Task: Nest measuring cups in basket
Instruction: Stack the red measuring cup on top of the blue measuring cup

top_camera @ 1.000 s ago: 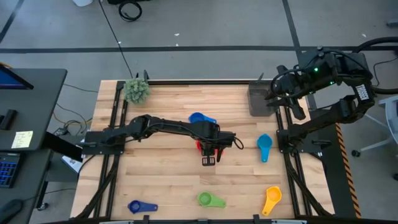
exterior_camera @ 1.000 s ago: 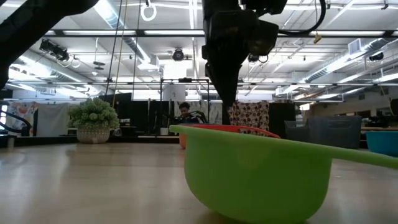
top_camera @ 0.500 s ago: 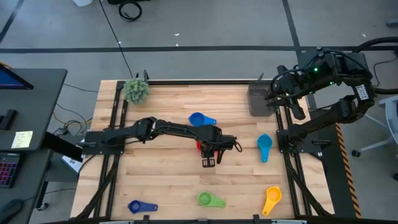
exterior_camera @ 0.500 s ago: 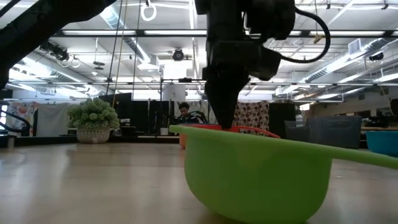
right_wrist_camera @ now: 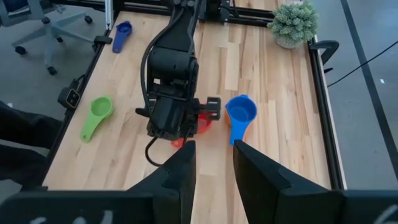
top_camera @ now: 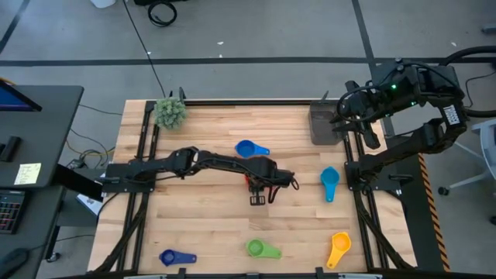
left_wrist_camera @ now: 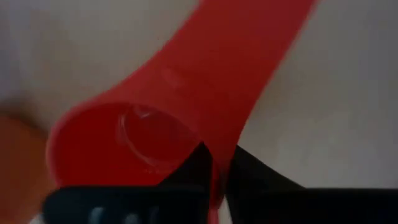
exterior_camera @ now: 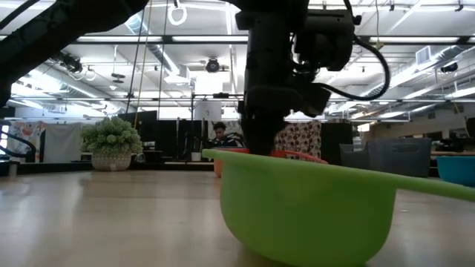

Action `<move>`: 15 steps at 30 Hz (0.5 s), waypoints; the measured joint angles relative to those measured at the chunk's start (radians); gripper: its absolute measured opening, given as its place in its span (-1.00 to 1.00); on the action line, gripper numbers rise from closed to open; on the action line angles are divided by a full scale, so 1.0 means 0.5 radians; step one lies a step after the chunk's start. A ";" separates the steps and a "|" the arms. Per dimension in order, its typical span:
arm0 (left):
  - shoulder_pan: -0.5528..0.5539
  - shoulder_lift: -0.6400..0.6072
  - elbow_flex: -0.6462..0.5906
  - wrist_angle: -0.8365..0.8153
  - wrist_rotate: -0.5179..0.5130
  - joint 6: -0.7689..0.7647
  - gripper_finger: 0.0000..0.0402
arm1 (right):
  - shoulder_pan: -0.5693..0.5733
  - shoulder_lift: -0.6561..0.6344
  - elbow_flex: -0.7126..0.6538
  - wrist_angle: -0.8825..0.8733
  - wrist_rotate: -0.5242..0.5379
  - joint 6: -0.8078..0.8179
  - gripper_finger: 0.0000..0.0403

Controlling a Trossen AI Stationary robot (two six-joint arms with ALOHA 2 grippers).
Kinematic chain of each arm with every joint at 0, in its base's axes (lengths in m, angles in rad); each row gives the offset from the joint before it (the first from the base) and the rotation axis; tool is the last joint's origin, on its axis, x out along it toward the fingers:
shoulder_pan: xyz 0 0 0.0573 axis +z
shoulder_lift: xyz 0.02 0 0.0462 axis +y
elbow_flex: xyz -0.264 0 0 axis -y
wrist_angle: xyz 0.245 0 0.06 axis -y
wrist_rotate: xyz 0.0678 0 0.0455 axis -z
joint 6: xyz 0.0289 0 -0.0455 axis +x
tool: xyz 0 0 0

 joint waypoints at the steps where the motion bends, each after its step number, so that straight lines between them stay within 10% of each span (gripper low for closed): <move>1: 0.003 -0.005 0.003 -0.020 -0.025 -0.008 -0.92 | -0.001 0.000 0.000 0.000 0.000 -0.008 -0.44; 15: 0.035 -0.240 0.134 -0.355 0.015 -0.237 -0.94 | 0.000 0.000 0.000 0.000 0.007 -0.015 -0.44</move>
